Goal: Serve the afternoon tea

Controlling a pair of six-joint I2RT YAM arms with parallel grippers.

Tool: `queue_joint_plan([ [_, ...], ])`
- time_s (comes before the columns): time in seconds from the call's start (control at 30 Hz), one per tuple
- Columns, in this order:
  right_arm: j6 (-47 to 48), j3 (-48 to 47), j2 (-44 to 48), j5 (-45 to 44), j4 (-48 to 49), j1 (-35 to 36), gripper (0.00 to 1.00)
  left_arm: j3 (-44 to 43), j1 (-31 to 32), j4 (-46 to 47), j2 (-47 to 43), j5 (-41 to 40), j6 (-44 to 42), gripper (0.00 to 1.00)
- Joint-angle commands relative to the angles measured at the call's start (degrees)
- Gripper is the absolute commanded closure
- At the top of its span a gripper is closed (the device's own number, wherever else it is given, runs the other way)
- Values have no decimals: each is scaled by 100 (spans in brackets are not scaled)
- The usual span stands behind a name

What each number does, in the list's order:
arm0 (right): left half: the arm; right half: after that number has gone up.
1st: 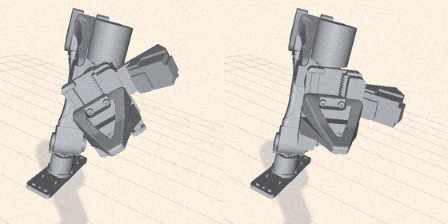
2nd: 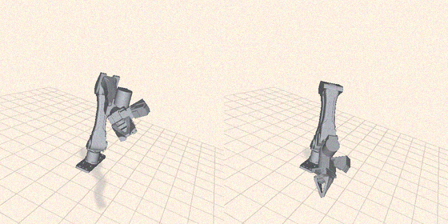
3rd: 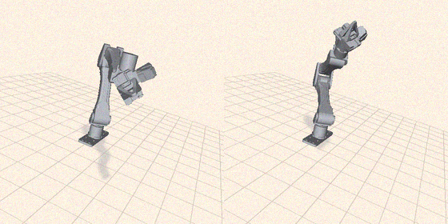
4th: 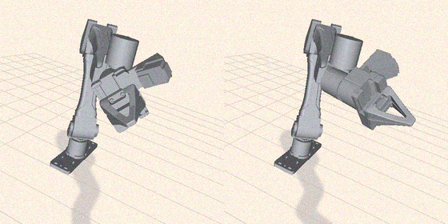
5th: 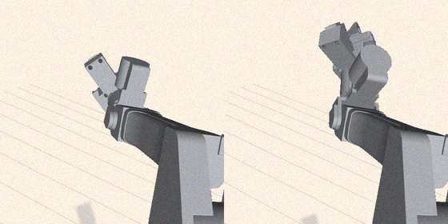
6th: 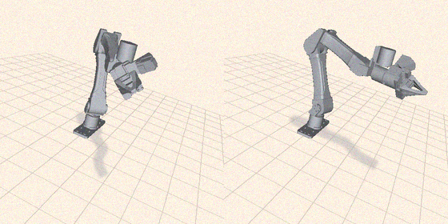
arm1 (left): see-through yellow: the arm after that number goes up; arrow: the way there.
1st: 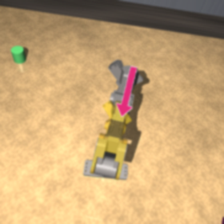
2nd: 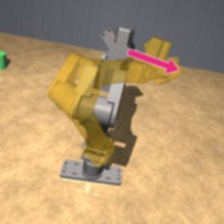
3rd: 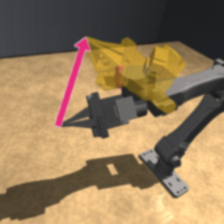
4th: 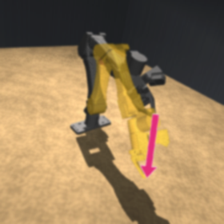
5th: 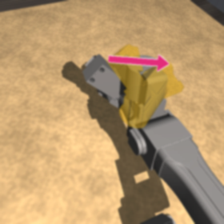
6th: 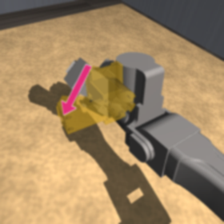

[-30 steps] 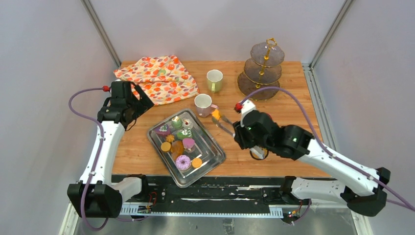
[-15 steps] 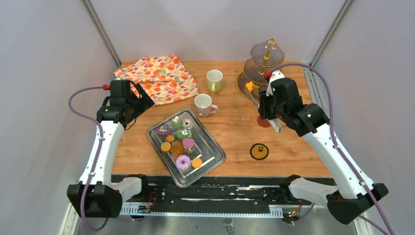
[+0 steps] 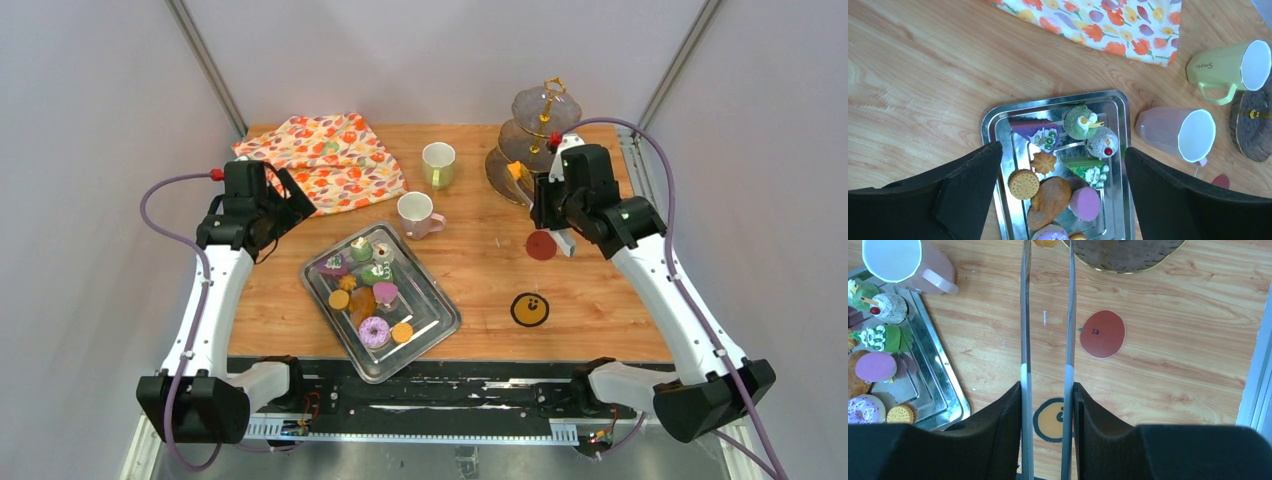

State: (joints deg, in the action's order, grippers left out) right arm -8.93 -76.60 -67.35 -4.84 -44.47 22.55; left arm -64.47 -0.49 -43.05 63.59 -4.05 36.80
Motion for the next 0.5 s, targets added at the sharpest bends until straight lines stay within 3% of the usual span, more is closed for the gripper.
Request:
queue_joint_plan([
  [0.0,73,17,-151,112,549,-265,99,-125,32,44,59,99,-67,2],
  [0.47,-155,-113,-1032,387,1459,-892,99,-227,32,-18,11,61,-94,2],
])
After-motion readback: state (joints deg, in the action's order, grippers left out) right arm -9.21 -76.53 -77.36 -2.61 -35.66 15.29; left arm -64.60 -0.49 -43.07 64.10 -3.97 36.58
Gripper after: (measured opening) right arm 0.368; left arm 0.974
